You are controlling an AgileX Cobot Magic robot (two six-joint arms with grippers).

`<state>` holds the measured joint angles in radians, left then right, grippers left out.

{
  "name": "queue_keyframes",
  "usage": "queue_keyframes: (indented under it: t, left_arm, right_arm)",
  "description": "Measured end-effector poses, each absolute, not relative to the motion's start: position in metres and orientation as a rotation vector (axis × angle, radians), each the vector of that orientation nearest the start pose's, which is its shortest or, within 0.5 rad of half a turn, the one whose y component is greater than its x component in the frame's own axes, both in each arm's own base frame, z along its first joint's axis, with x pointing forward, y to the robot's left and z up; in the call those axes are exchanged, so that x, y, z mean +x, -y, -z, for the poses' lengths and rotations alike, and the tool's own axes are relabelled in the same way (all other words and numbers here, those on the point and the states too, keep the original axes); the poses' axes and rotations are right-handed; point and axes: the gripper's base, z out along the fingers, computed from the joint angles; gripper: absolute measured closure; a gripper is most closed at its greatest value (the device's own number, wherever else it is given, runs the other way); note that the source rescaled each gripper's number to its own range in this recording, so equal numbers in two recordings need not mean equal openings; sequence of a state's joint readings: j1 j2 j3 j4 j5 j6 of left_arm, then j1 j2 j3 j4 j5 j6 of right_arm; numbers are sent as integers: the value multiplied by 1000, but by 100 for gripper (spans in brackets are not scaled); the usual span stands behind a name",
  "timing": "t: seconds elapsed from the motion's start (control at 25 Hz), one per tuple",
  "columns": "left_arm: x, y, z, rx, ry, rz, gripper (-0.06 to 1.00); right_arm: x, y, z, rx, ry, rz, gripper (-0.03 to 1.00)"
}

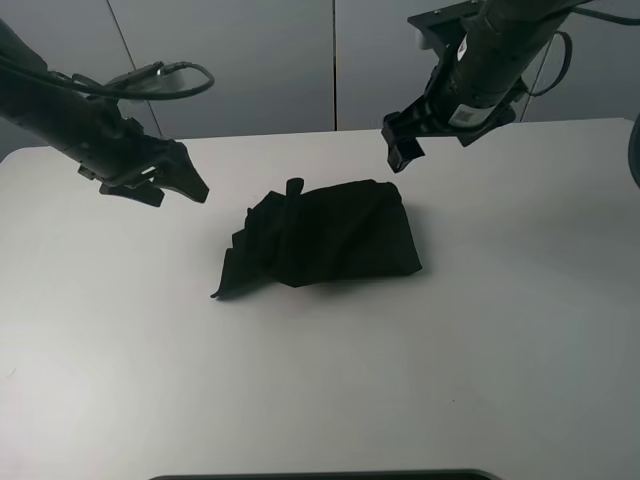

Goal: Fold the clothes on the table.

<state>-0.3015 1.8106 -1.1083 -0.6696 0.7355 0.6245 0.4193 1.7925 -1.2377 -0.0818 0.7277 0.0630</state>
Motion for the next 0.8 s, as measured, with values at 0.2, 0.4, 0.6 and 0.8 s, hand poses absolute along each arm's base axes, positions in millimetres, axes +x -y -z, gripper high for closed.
queue_keyframes:
  t: [0.2, 0.4, 0.6, 0.8]
  left_arm:
    - [310, 194, -209, 890, -2571, 724, -5]
    - [295, 239, -231, 1085, -2468, 656, -5]
    - [299, 266, -225, 1203, -2469, 602, -5]
    - [305, 284, -198, 1305, -2503, 508, -5]
  right_arm:
    - [346, -107, -210, -477, -2758, 22, -2]
    - [348, -87, -206, -453, -2779, 42, -2]
    - [347, -88, -206, -449, -2782, 19, -2]
    - [347, -90, -206, -446, -2783, 1, -2]
